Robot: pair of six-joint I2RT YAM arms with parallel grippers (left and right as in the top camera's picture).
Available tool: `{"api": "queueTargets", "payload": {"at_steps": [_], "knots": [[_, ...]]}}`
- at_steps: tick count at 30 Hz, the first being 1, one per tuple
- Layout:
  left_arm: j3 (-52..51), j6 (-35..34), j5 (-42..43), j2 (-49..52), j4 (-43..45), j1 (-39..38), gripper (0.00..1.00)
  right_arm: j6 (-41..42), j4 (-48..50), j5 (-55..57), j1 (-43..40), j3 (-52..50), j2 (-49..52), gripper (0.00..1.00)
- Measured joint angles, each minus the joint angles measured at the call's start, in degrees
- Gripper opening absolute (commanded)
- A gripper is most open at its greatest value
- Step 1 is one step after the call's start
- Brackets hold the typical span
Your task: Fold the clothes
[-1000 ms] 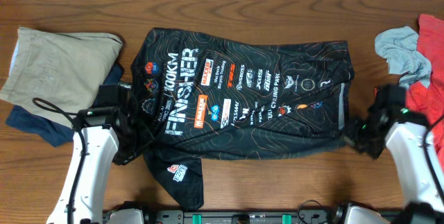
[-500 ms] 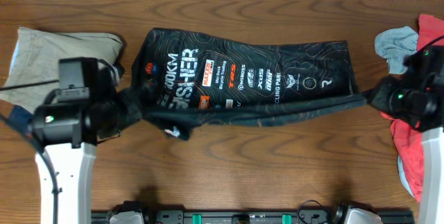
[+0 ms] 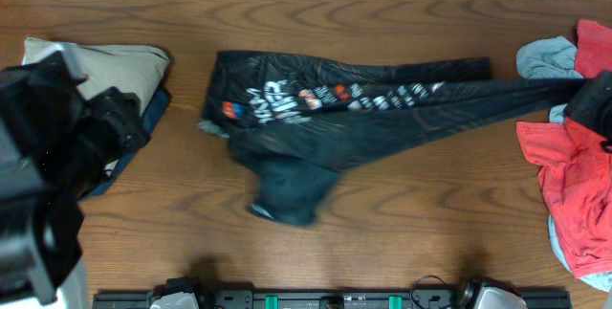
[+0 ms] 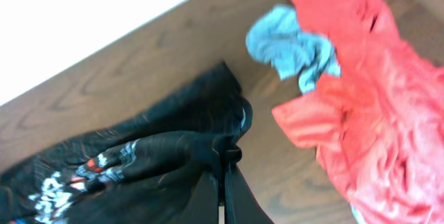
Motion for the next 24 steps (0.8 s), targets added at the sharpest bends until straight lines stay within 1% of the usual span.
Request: {"api": "queueTargets", "payload": {"at_steps": [4, 8, 11, 13, 17, 18, 19, 20, 22, 23, 24], "knots": [[2.56, 0.79, 0.02, -0.46, 0.07, 0.72, 0.06, -0.46, 0.52, 0.0, 0.0, 2.97, -0.11, 0.01], [2.69, 0.96, 1.11, 0.22, -4.28, 0.72, 0.06, -0.52, -1.44, 0.0, 0.0, 3.32, 0.09, 0.01], [2.4, 0.96, 3.82, 2.14, -7.69, 0.5, 0.06, -0.63, -2.82, 0.02, 0.0, 3.32, 1.25, 0.01], [1.4, 0.96, 5.18, 3.61, -8.94, -0.39, 0.06, -0.68, -3.34, 0.02, 0.0, 3.32, 2.23, 0.01], [-3.41, 0.96, 6.71, 7.28, -9.16, -5.22, 0.07, -0.7, -4.46, 0.04, 0.0, 3.32, 4.07, 0.01], [-4.87, 0.98, 6.99, 8.28, -8.85, -6.8, 0.09, -0.7, -4.66, 0.02, 0.0, 3.32, 4.39, 0.01], [-6.29, 0.98, 7.15, 9.31, -8.39, -8.41, 0.15, -0.7, -4.81, 0.04, 0.0, 3.32, 4.59, 0.01], [-7.82, 0.98, 7.34, 10.34, -7.56, -10.08, 0.17, -0.72, -4.85, 0.04, 0.0, 3.32, 4.68, 0.01], [-10.93, 1.4, 7.54, 12.7, -5.75, -13.51, 0.27, -0.85, -4.85, 0.04, 0.0, 3.32, 4.68, 0.01], [-12.44, 1.6, 7.65, 13.94, -4.7, -14.99, 0.37, -0.87, -4.87, 0.04, 0.0, 3.32, 4.66, 0.01], [-13.66, 1.6, 7.69, 15.02, -3.91, -16.15, 0.41, -0.87, -4.87, 0.04, 0.0, 3.32, 4.63, 0.01]]}}
